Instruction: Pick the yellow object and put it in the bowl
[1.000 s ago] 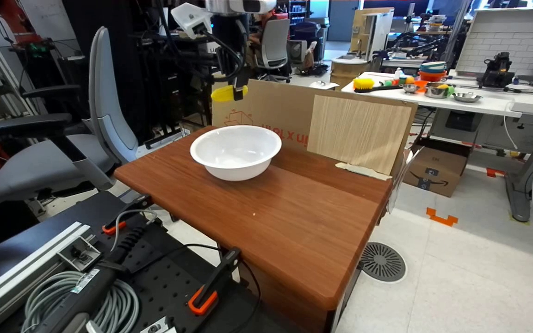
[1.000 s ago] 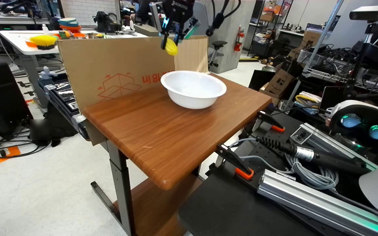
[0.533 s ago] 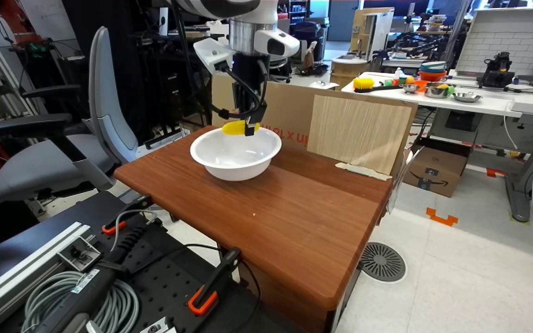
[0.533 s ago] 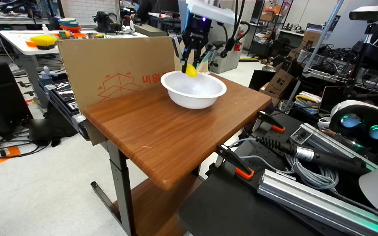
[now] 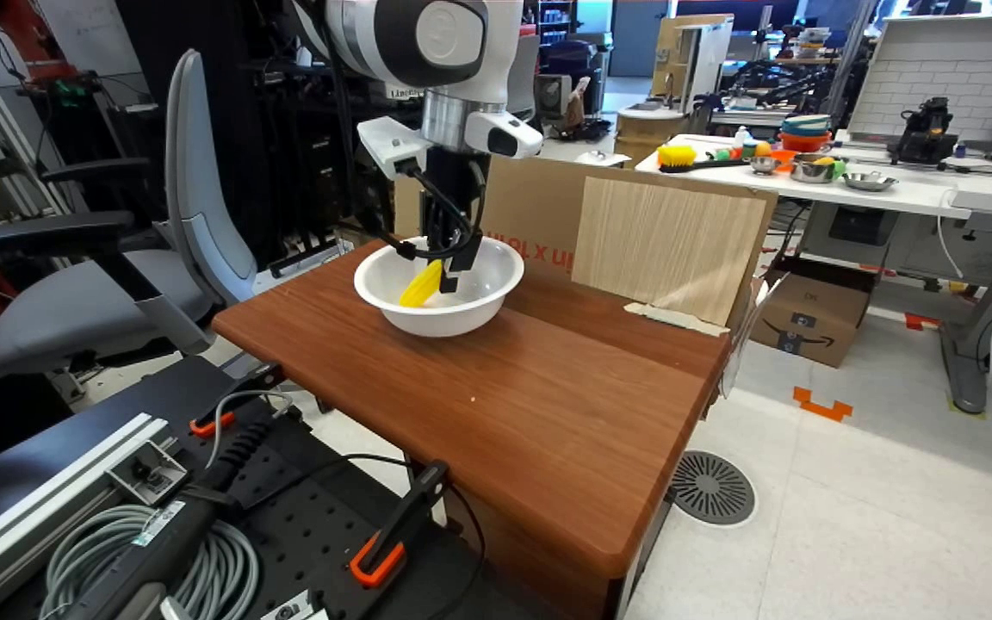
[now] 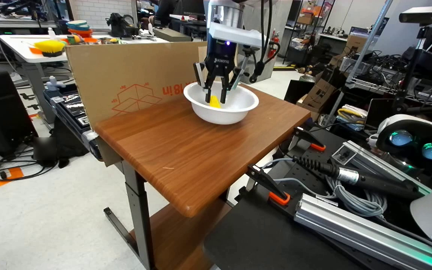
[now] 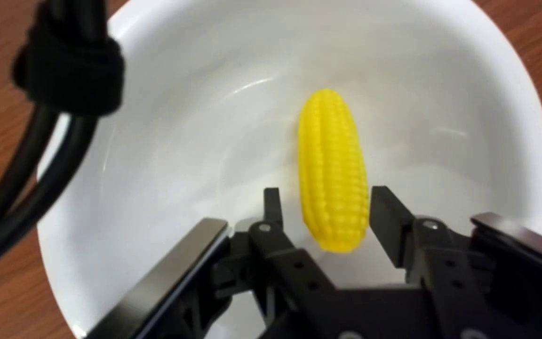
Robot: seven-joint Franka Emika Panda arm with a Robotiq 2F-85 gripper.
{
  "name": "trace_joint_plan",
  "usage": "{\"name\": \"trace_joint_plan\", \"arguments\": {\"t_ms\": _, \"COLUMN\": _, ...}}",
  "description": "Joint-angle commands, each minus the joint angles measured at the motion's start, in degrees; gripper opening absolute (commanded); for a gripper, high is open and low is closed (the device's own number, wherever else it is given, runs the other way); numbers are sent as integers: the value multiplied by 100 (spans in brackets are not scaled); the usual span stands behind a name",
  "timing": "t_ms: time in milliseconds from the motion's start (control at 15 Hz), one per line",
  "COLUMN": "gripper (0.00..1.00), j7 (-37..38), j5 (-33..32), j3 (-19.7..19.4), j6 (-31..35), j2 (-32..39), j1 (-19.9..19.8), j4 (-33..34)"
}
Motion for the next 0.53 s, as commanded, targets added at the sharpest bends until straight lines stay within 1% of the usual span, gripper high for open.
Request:
{"name": "trace_joint_plan", "arguments": {"t_ms": 0, "gripper": 84, "j7": -4, "j5": -118, "j3": -24, "j6": -623, "j2": -206, "j1": 116, "j4": 67}}
{"name": "trace_joint_plan", "arguments": {"t_ms": 133, "gripper": 98, "j7": -93, "j5": -182, "j3": 19, "j6": -937, "j2": -623, "j1": 149, "j4": -131}}
{"name": "trace_joint_plan", "arguments": {"t_ms": 200, "gripper": 100, "j7": -155, "j5": -194, "j3": 43, "j6": -1105, "j2": -913, "j1": 163, "j4": -269}}
{"name": "trace_joint_plan", "arguments": {"t_ms": 333, "gripper": 100, "j7": -232, "j5": -275, "j3": 56, "j6": -1511, "j2": -1503, "j1": 216, "j4": -497}}
{"name": "trace_joint_plan", "arguments": {"t_ms": 400, "gripper": 100, "j7": -146, "j5": -129, "j3": 41, "j6": -1151, "j2": -751, "j1": 178, "j4": -64}}
{"name": "trace_joint_plan", "arguments": {"t_ms": 467, "gripper": 100, "j7": -149, "j5": -168, "j3": 60, "j6": -1331, "j2": -1009, "j1": 188, "j4": -146}}
